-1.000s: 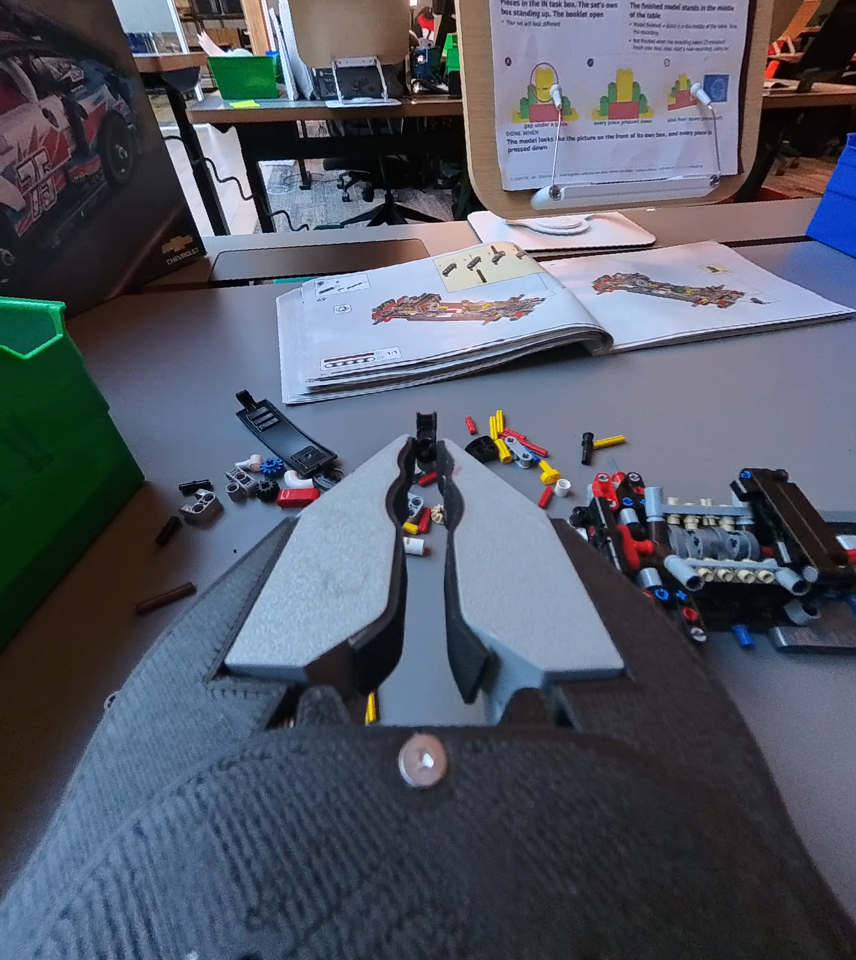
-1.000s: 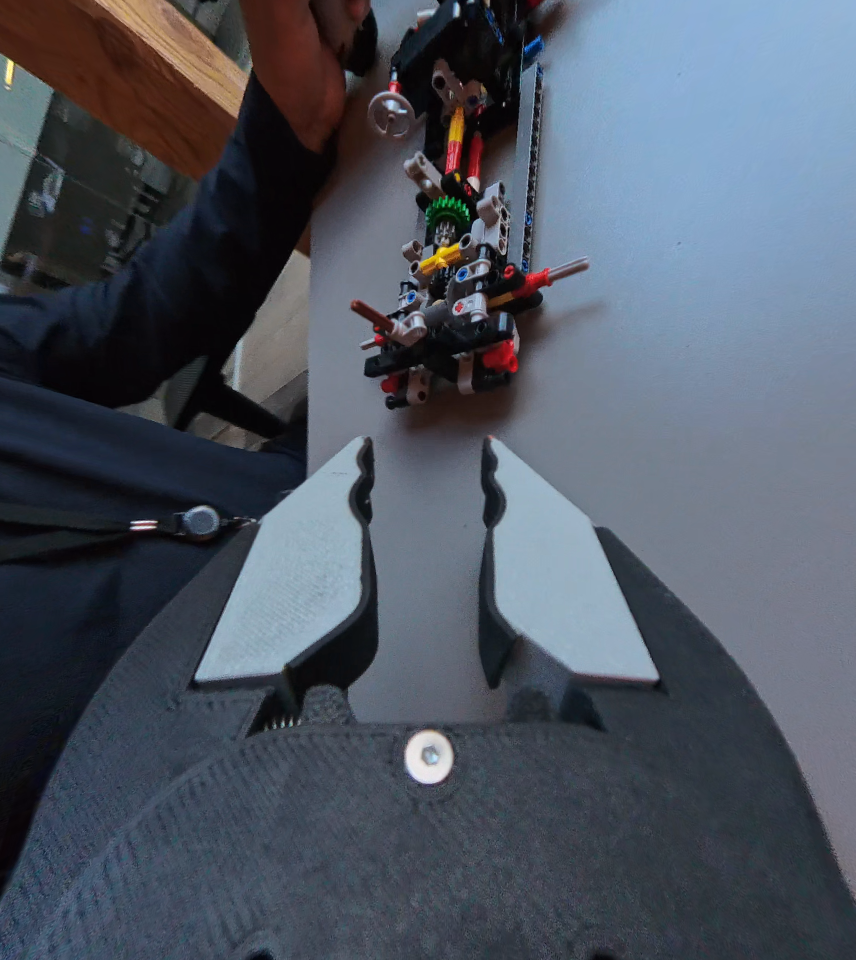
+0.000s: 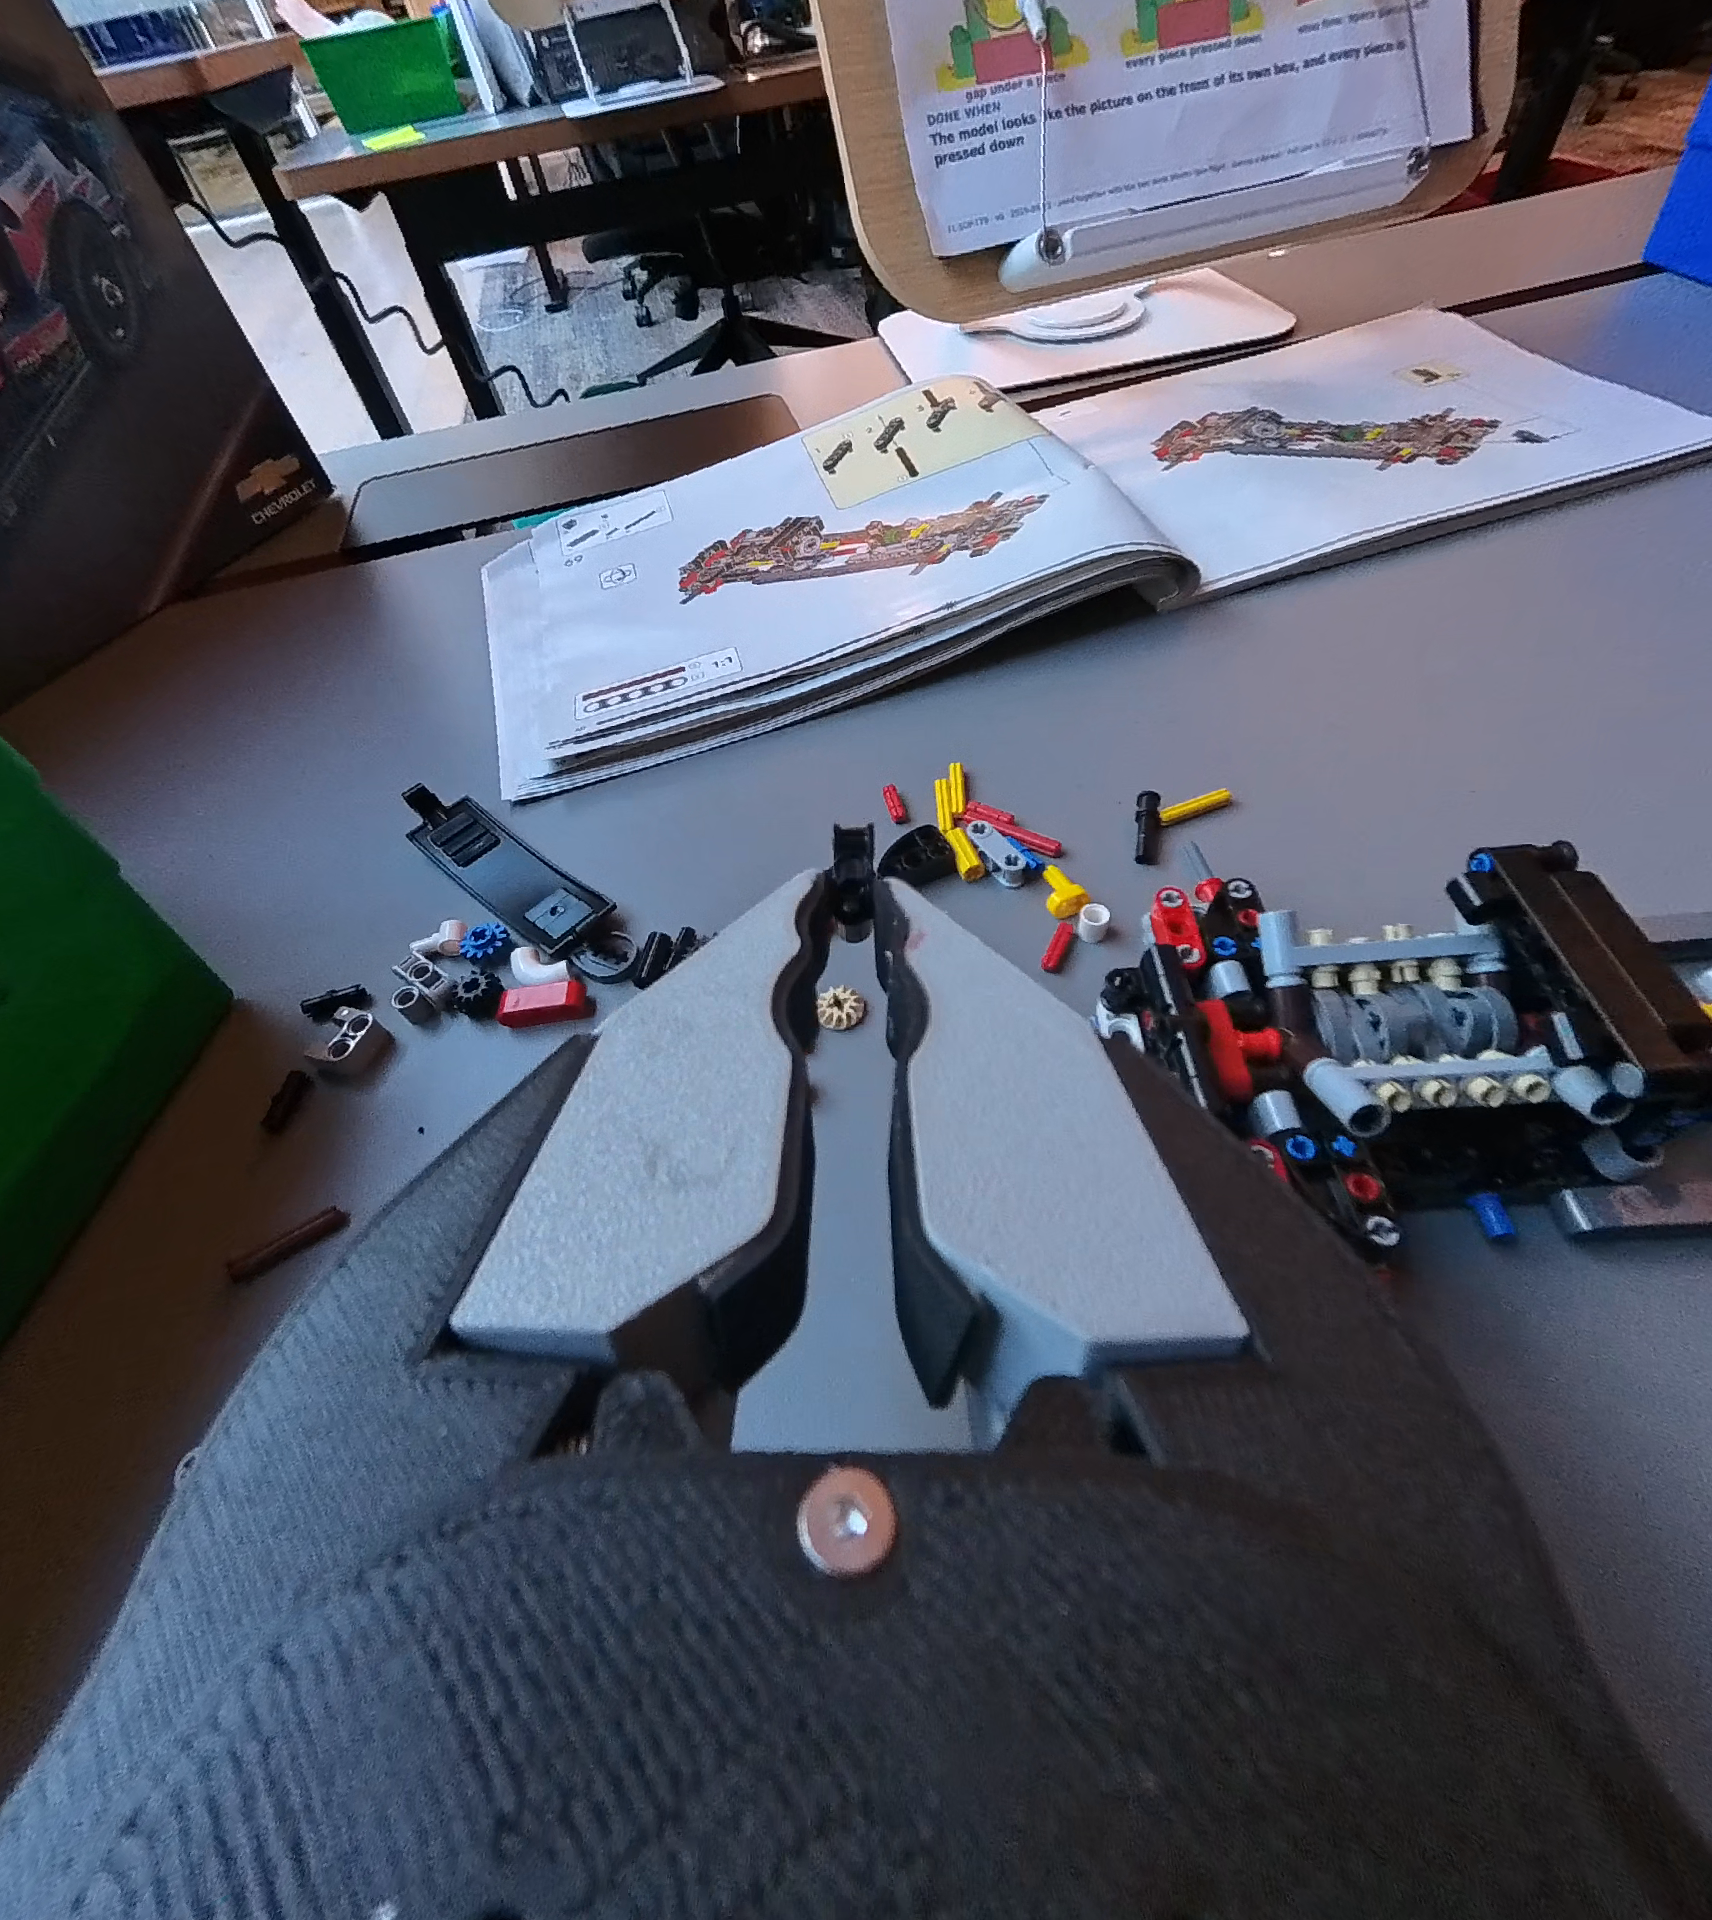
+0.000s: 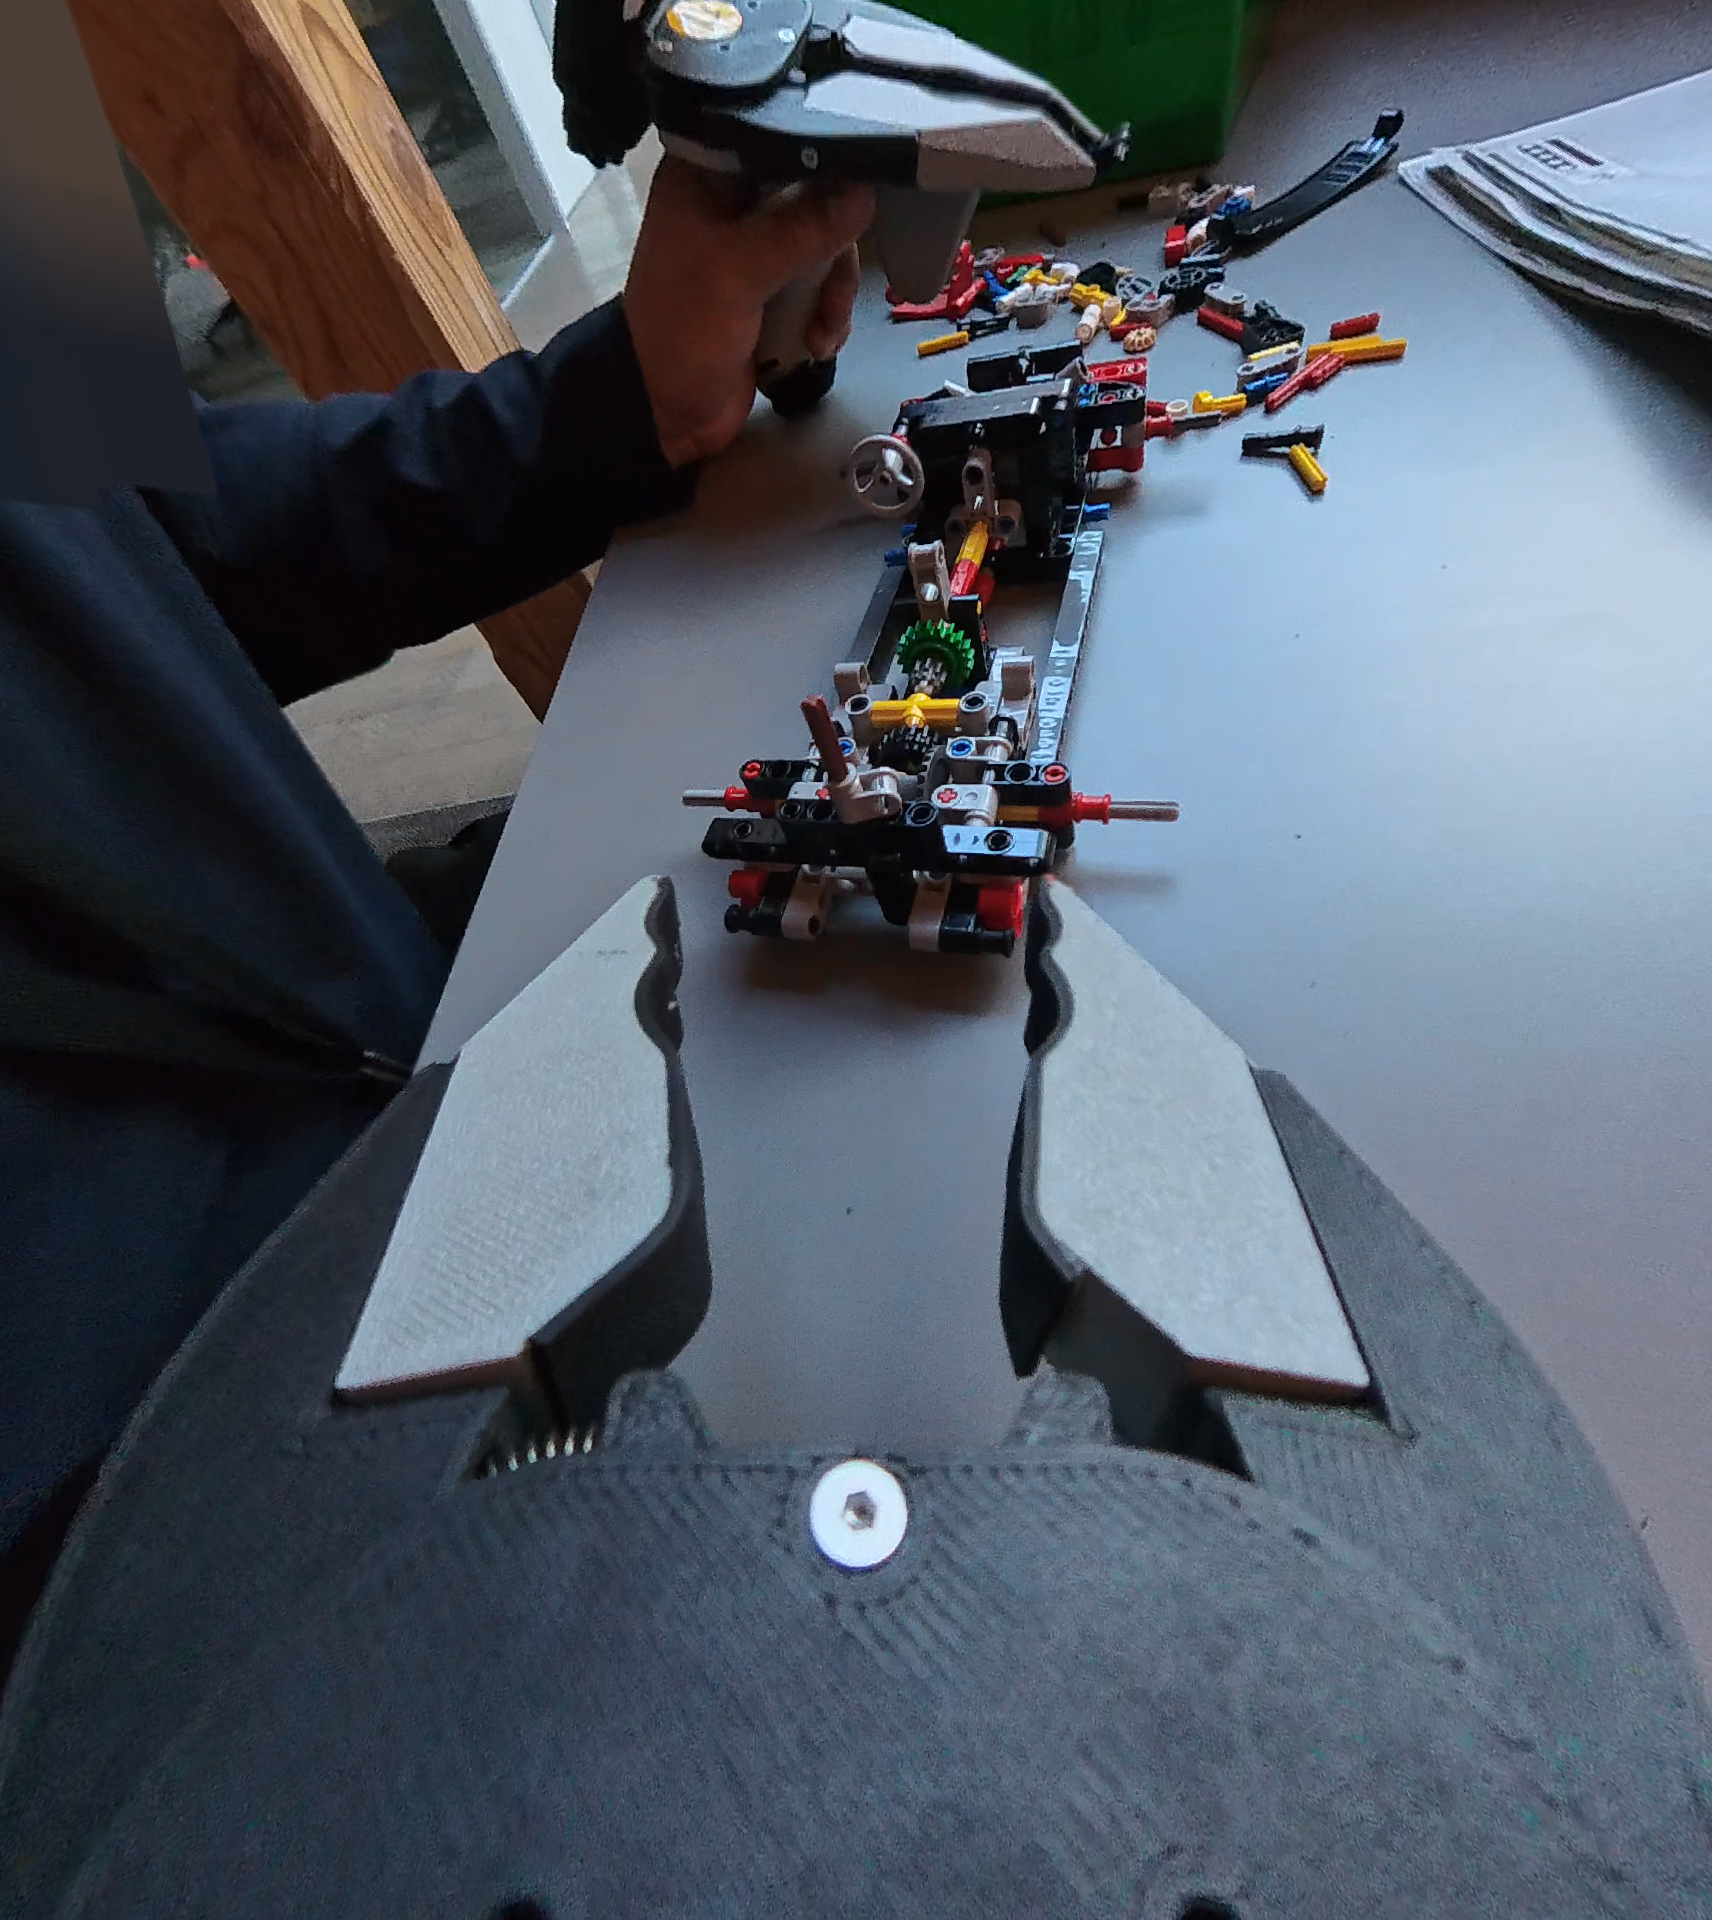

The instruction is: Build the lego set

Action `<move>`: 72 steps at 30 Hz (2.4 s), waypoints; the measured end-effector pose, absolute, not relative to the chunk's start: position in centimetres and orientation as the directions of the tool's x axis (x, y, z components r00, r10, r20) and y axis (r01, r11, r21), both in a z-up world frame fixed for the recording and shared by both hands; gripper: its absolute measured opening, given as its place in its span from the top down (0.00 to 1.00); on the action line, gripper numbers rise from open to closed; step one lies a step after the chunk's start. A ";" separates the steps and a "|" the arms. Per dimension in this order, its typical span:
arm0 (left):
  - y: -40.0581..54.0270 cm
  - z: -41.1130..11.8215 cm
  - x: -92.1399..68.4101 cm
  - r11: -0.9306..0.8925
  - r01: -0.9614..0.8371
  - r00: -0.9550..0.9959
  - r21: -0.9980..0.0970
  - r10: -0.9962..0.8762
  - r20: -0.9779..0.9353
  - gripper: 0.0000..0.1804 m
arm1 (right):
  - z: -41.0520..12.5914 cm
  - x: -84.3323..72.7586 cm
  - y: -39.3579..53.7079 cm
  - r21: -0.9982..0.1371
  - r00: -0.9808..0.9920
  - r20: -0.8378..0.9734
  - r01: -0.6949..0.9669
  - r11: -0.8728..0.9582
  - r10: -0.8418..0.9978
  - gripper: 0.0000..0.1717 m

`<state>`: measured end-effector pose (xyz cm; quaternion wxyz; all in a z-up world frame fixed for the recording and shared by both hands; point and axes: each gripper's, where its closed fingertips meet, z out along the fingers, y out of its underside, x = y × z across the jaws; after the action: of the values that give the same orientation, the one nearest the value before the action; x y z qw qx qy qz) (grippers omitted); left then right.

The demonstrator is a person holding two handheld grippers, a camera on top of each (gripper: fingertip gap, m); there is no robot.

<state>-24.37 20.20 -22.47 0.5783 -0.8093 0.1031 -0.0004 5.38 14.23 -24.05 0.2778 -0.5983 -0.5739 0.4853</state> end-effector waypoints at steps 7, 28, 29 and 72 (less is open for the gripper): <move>20.4 -23.4 -23.9 -0.355 -0.235 0.967 -0.905 -0.185 -0.178 0.97 | -23.0 5.3 15.0 -0.908 -0.137 -0.292 0.351 -0.230 0.946 0.66; 20.7 -23.9 -24.9 -0.399 -0.198 0.978 -0.895 -0.145 -0.152 0.97 | -21.3 6.0 16.2 -0.920 -0.146 -0.352 0.237 -0.313 0.925 0.70; 20.7 -23.9 -24.9 -0.399 -0.195 0.978 -0.896 -0.145 -0.149 0.97 | -21.3 6.0 16.3 -0.920 -0.146 -0.353 0.235 -0.314 0.924 0.70; 19.6 -20.8 -22.7 -0.213 -0.107 0.961 -0.971 -0.272 -0.046 0.97 | -23.6 6.9 22.0 -0.919 0.225 -0.023 0.378 -0.109 0.974 0.73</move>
<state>-22.74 19.58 -20.77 0.6153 -0.7759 0.1221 -0.0673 6.88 21.99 -23.57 0.4251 -0.6571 -0.5144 0.3506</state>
